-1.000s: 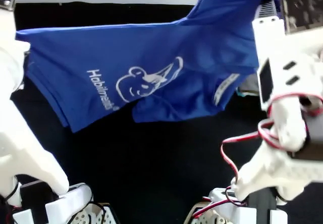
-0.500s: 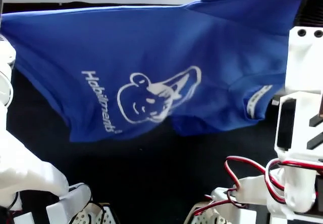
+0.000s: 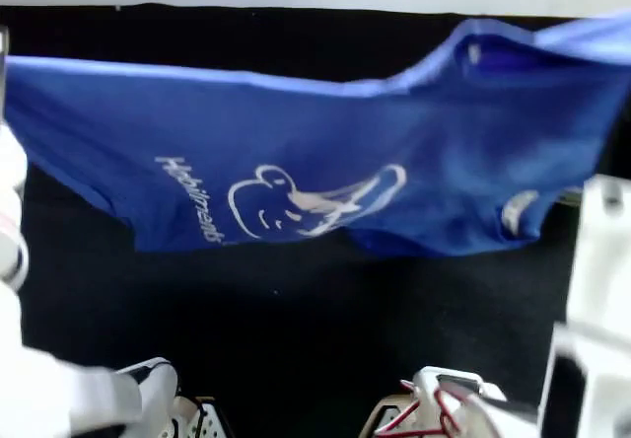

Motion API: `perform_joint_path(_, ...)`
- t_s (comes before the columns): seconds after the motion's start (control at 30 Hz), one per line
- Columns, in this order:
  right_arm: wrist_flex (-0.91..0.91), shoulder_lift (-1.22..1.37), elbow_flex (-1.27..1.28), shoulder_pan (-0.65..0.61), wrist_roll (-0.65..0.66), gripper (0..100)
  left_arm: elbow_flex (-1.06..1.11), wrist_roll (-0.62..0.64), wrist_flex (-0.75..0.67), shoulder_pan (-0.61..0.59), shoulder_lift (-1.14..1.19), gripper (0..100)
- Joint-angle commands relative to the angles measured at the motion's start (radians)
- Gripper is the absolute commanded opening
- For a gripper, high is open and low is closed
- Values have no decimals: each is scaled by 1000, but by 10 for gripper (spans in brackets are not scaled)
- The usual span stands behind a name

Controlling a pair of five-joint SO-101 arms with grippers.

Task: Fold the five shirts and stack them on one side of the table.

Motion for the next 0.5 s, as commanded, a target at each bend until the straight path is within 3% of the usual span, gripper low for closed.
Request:
perform_joint_path(0.0, 1, -42, -18, 16, 8, 5, -18, 9, 3, -5, -56, 8)
perform_joint_path(0.27, -10, -45, 44, 16, 3, 5, -12, 8, 2, -5, -82, 8)
perform_joint_path(0.47, -82, 27, 286, -19, 2, 5, 216, 2, -6, -5, 7, 8)
